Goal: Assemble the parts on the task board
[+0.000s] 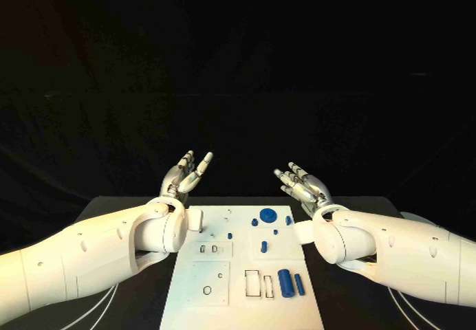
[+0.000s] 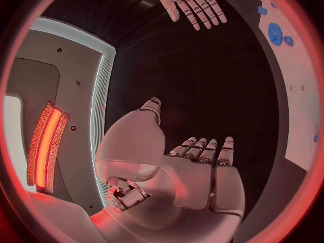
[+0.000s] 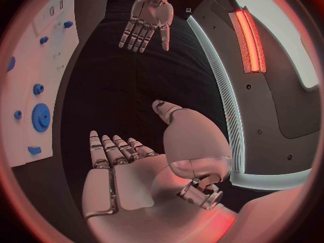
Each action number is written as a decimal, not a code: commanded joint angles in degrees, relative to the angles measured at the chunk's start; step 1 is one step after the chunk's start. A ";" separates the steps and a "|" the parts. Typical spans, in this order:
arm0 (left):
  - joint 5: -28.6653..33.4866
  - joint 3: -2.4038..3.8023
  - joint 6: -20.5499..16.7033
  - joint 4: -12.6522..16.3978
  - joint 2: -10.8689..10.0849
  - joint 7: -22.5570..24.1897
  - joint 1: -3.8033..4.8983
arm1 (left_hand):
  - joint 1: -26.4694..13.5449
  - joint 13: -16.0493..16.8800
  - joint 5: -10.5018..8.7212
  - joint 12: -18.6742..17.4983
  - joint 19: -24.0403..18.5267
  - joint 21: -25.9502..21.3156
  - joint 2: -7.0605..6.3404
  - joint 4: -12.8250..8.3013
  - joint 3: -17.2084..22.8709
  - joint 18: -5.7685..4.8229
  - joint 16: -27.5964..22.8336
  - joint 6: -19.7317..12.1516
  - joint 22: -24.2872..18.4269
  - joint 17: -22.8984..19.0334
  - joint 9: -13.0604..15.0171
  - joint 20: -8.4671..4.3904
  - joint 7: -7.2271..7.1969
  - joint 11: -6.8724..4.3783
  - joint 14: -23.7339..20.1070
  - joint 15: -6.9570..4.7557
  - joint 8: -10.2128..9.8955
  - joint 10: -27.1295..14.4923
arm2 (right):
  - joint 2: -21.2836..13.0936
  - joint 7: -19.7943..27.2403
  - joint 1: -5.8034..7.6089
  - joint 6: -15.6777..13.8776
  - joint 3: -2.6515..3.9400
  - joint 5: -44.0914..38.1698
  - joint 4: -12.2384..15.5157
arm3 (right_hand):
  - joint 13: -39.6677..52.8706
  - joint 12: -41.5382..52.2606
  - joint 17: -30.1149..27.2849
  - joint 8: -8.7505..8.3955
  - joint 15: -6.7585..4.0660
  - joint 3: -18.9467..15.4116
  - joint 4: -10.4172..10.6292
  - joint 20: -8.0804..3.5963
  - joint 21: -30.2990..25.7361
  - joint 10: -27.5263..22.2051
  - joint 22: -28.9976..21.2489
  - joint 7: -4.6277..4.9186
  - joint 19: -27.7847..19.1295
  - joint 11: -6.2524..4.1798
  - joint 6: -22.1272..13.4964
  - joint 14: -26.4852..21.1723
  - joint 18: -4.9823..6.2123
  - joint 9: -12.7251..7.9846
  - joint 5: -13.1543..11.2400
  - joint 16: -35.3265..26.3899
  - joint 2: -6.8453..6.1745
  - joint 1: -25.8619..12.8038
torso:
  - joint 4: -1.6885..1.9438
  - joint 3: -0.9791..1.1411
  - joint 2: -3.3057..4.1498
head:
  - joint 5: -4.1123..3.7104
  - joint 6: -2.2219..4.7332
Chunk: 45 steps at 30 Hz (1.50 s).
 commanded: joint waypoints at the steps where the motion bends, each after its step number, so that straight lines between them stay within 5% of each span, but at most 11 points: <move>1: -0.44 0.00 4.66 -0.21 0.22 0.39 0.19 | 4.25 0.06 0.61 -0.27 -0.14 0.23 0.18 0.94 0.43 1.50 -0.21 0.79 0.05 0.11 0.23 0.91 5.22 1.17 0.16 1.25 0.26 0.32 | 0.44 -3.42 0.94 10.84 -0.75 -3.55 -0.94 | 0.99 1.81 1.57 1.89 1.12 2.44 -3.15 1.00 1.60 5.71 0.83 10.37 3.30 0.95 4.25 6.32 1.07 1.43 0.81 2.33 -0.41 6.39 | 0.00 0.00 0.01 | 0.01 0.01; 8: -0.44 0.00 4.66 -0.21 0.22 0.39 0.19 | 5.48 0.30 0.58 -0.03 -0.17 0.28 0.39 0.90 0.39 2.87 0.11 1.72 0.07 0.45 0.48 1.07 5.98 1.94 1.00 2.02 0.55 1.21 | 0.79 -4.30 1.83 13.55 -1.64 -4.22 -1.69 | 2.98 6.47 5.16 6.77 -0.84 4.13 -8.07 0.69 5.44 23.30 2.77 10.14 12.44 -0.20 15.67 23.38 2.93 4.88 0.36 8.81 -1.97 12.27 | 0.00 0.00 0.01 | 0.01 0.01; 9: 0.35 0.01 5.96 2.51 -2.80 0.69 0.46 | 5.72 0.32 0.56 0.00 -0.13 0.31 0.40 0.89 0.39 3.04 0.15 1.88 0.09 0.49 0.53 1.11 6.07 2.04 1.13 2.05 0.59 1.35 | -0.53 -1.35 2.92 5.69 -1.60 -20.01 -2.20 | 2.98 6.47 5.16 6.77 -0.84 4.13 -8.07 0.69 5.44 23.30 2.77 10.14 12.44 -0.20 15.67 23.38 2.93 4.88 0.36 8.81 -1.97 12.27 | 0.35 -0.53 1.33 | -0.06 -0.71; 14: 0.36 0.05 5.95 3.93 -4.02 0.75 0.60 | 6.73 0.50 0.55 0.19 0.05 0.43 0.44 0.88 0.35 3.54 0.38 2.86 0.15 0.73 0.78 1.19 6.32 2.28 1.78 2.16 0.91 2.24 | -0.80 -1.51 3.66 4.28 -1.56 -25.42 -2.82 | 3.64 9.51 7.64 10.87 -2.64 4.80 -10.00 0.52 9.30 38.65 4.44 9.87 22.48 -1.26 25.85 38.11 4.93 7.46 -0.57 13.86 -2.88 14.36 | 0.49 -0.63 2.13 | -0.26 -0.69; 18: 0.36 0.11 5.49 5.09 -4.93 1.43 0.73 | 8.27 0.89 0.55 0.67 1.75 1.32 0.63 0.83 0.37 3.64 1.28 5.34 0.70 1.50 1.41 1.45 7.12 3.11 4.18 3.93 1.78 4.59 | -0.98 -1.90 4.26 4.13 -1.54 -28.45 -3.13 | 3.15 9.19 7.59 12.10 -3.37 5.26 -10.33 0.52 10.99 43.47 4.93 9.65 27.82 -1.83 30.04 40.85 5.76 8.23 -1.13 14.07 -3.24 14.78 | 0.62 -0.74 2.71 | -0.39 -0.63; 25: 0.86 0.41 4.10 7.53 -6.71 2.84 1.26 | 12.00 1.86 0.49 2.27 8.64 4.93 0.52 0.73 0.24 2.26 4.95 17.29 2.49 3.77 4.30 1.37 6.68 2.82 12.40 5.17 6.37 13.45 | -0.97 -2.97 5.56 4.79 -1.52 -32.94 -4.09 | 3.00 7.75 7.31 12.69 -3.86 5.25 -10.54 0.54 11.55 45.30 4.76 9.25 30.68 -2.19 33.18 42.70 6.23 8.63 -1.64 13.68 -4.09 14.96 | 0.63 -1.00 4.08 | -0.55 -0.44; 28: 1.39 0.55 3.67 8.63 -7.52 3.17 1.59 | 14.10 2.48 0.45 3.59 18.54 9.82 0.38 0.68 0.22 1.04 8.80 23.37 4.65 5.91 5.71 1.47 7.05 3.24 21.26 6.68 8.67 21.10 | -0.85 -4.75 6.18 5.88 -1.50 -36.59 -4.66 | 3.14 7.62 7.40 13.90 -4.51 5.43 -10.77 0.44 12.15 47.59 4.78 8.89 32.49 -2.71 37.13 44.95 6.80 9.35 -2.01 14.11 -4.51 15.27 | 0.60 -1.11 4.64 | -0.51 -0.44; 30: 1.60 0.64 3.63 9.36 -8.07 3.26 1.82 | 15.11 3.11 0.44 5.11 28.64 14.66 0.28 0.66 0.06 1.03 12.77 27.65 6.60 8.17 6.70 1.28 7.60 4.14 30.43 5.23 10.31 28.73 | -0.71 -6.52 6.66 6.88 -1.47 -40.58 -5.22 | 3.27 7.93 7.78 15.41 -5.49 5.62 -11.27 0.17 13.40 50.21 5.18 8.24 35.06 -3.53 41.46 48.06 7.41 10.18 -2.18 15.20 -5.37 15.69 | 0.64 -1.20 5.05 | -0.51 -0.35; 33: 1.80 0.75 3.70 10.66 -8.98 3.29 2.16 | 15.90 3.47 0.41 6.46 32.05 15.98 0.23 0.69 -0.06 1.97 15.63 31.09 6.79 9.66 7.52 1.14 7.73 4.42 37.22 3.89 11.62 35.52 | -0.34 -10.16 7.44 9.28 -1.42 -49.62 -6.18 | 3.30 8.07 8.74 16.41 -7.35 6.52 -11.62 -1.49 15.50 55.35 5.85 6.99 39.38 -5.13 44.94 53.86 7.51 10.42 -2.79 17.18 -6.73 16.04 | 0.77 -1.27 5.76 | -0.54 -0.50; 34: 1.86 0.81 3.88 11.29 -9.37 3.26 2.30 | 16.94 4.10 0.40 8.49 35.01 17.32 -0.12 0.56 -0.08 3.23 17.16 36.17 7.13 10.43 8.68 1.03 7.56 4.77 40.16 3.32 13.67 43.28 | -0.12 -11.81 7.77 10.42 -1.39 -53.92 -6.59 | 3.28 7.95 8.95 16.50 -7.73 6.71 -11.74 -1.77 15.83 56.09 5.96 6.76 40.06 -5.38 45.43 54.79 7.54 10.43 -2.76 17.45 -7.06 16.15 | 0.86 -1.34 6.19 | -0.60 -0.31; 45: 2.37 1.10 6.87 15.33 -11.50 3.87 3.01 | 19.84 3.67 0.09 7.36 39.46 18.27 -2.60 0.38 -1.22 5.52 18.44 38.99 6.64 11.71 9.21 1.01 5.89 3.29 45.00 1.80 14.13 46.42 | 1.05 -21.26 9.62 14.72 -1.20 -78.88 -6.77 | 4.10 8.27 14.48 18.21 -12.95 5.70 -12.08 -7.06 23.56 67.12 9.79 3.20 50.46 -9.59 52.22 69.02 7.46 11.61 -2.60 23.83 -9.13 16.47 | 1.55 -1.67 8.55 | -0.85 -1.14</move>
